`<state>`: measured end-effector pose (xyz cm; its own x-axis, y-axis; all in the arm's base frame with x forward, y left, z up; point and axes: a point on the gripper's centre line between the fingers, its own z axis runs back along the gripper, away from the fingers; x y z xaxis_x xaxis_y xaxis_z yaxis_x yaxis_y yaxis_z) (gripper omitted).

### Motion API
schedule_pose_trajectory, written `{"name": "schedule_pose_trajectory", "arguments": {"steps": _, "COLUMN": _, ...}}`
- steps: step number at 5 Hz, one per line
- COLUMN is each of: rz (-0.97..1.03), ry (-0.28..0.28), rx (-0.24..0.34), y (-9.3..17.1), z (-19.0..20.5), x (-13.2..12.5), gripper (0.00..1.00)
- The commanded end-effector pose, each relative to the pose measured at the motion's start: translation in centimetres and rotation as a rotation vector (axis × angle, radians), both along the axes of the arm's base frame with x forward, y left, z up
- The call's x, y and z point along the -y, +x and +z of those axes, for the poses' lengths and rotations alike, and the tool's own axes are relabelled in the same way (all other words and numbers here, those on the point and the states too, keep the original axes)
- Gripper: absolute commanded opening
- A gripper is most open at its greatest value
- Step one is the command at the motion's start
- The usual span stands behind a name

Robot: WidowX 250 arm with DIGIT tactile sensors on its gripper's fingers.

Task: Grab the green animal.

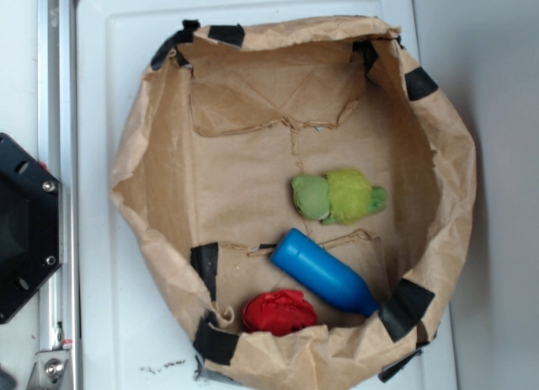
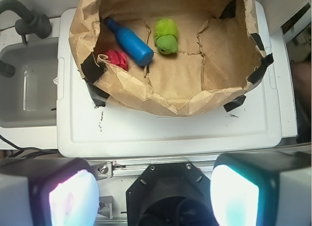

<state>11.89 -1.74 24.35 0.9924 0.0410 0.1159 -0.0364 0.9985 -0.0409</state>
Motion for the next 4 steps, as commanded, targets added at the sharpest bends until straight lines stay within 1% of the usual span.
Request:
{"name": "schedule_pose_trajectory", "arguments": {"steps": 1, "rz": 0.0, "ry": 0.0, "rx": 0.0, "y": 0.0, "z": 0.0, "x": 0.0, "gripper": 1.0}}
{"name": "schedule_pose_trajectory", "arguments": {"steps": 2, "rz": 0.052, "ry": 0.018, "rx": 0.052, "y": 5.0, "z": -0.4, "x": -1.6, "gripper": 1.0}}
{"name": "schedule_pose_trajectory", "arguments": {"steps": 3, "rz": 0.099, "ry": 0.012, "rx": 0.08, "y": 9.9, "z": -0.9, "x": -2.5, "gripper": 1.0}}
{"name": "schedule_pose_trajectory", "arguments": {"steps": 4, "rz": 0.107, "ry": 0.0, "rx": 0.085, "y": 14.9, "z": -3.4, "x": -3.7, "gripper": 1.0}}
